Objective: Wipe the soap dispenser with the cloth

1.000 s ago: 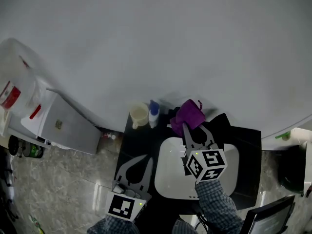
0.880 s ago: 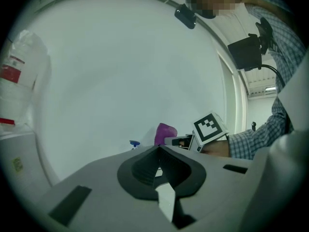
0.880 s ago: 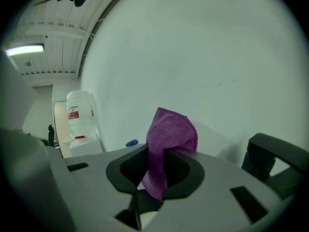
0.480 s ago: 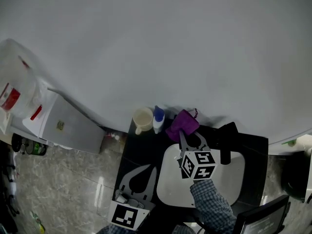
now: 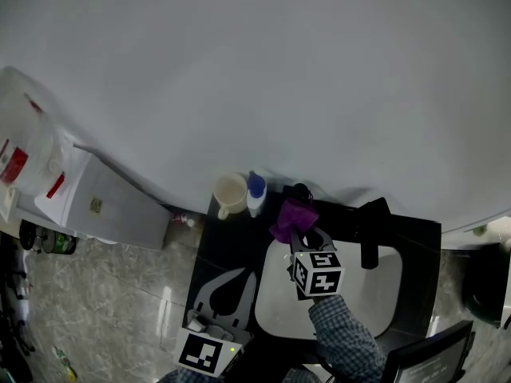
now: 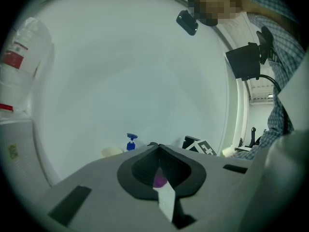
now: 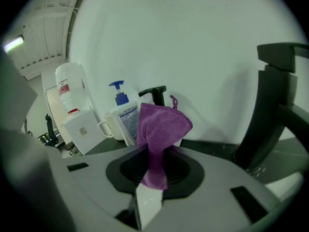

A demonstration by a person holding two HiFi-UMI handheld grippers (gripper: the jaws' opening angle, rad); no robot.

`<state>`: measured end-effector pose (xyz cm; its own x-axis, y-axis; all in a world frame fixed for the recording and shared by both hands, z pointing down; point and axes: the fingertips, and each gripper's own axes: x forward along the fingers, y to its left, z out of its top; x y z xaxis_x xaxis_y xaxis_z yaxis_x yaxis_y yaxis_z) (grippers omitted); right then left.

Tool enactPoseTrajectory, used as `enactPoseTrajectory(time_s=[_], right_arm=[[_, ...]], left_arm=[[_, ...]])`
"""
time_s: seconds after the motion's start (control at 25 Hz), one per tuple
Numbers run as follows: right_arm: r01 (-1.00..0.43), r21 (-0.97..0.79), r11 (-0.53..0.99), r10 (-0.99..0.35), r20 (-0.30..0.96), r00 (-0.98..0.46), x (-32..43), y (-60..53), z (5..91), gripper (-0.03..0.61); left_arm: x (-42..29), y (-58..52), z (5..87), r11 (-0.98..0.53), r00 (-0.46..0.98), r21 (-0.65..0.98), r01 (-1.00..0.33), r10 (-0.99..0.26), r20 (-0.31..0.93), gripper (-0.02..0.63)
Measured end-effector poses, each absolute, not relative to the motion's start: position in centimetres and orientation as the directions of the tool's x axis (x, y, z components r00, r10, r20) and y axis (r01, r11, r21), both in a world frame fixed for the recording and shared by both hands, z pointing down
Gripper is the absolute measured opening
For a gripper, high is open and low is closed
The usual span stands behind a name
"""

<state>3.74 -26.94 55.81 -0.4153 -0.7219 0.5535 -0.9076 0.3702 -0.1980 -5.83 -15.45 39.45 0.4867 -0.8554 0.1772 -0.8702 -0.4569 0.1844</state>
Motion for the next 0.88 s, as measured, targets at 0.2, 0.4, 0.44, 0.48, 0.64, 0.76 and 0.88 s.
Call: enactPoseTrajectory(time_s=[0.2, 0.4, 0.44, 0.48, 0.64, 0.76, 0.88], right_arm=[[-0.884, -0.227, 0.408, -0.741, 0.484, -0.466, 3.6, -25.8, 51.4, 0.077], [-0.858, -0.173, 0.484, -0.779, 0.362, -0.513, 2.9, -26.4, 45.7, 0.077], [-0.856, -0.168, 0.488, -0.784, 0.346, -0.515, 2.9, -26.9, 44.9, 0.077], [-0.857, -0.167, 0.488, -0.789, 0.336, -0.515, 3.0, -27.5, 44.5, 0.077], [-0.872, -0.171, 0.458, -0.796, 0.357, -0.488, 4.1, -30.1, 45.2, 0.077], [-0.874, -0.174, 0.454, -0.784, 0.387, -0.485, 4.9, -31.0, 46.5, 0.077], [-0.876, -0.174, 0.45, -0.777, 0.407, -0.48, 5.5, -31.1, 47.1, 0.077]], left_arm=[[-5.0, -15.7, 39.2, -0.481, 0.506, 0.167, -0.861, -0.844, 0.179, 0.002], [-4.3, -16.1, 38.9, -0.486, 0.512, 0.176, -0.856, -0.844, 0.159, 0.002], [-4.2, -16.1, 38.9, -0.489, 0.514, 0.175, -0.855, -0.843, 0.16, 0.002], [-4.1, -16.2, 38.9, -0.486, 0.513, 0.179, -0.856, -0.843, 0.163, 0.002], [-4.4, -16.3, 39.0, -0.474, 0.503, 0.184, -0.861, -0.847, 0.17, 0.002], [-4.6, -16.3, 39.1, -0.465, 0.495, 0.189, -0.865, -0.853, 0.166, 0.002], [-4.8, -16.2, 39.6, -0.454, 0.487, 0.193, -0.87, -0.854, 0.185, 0.002]])
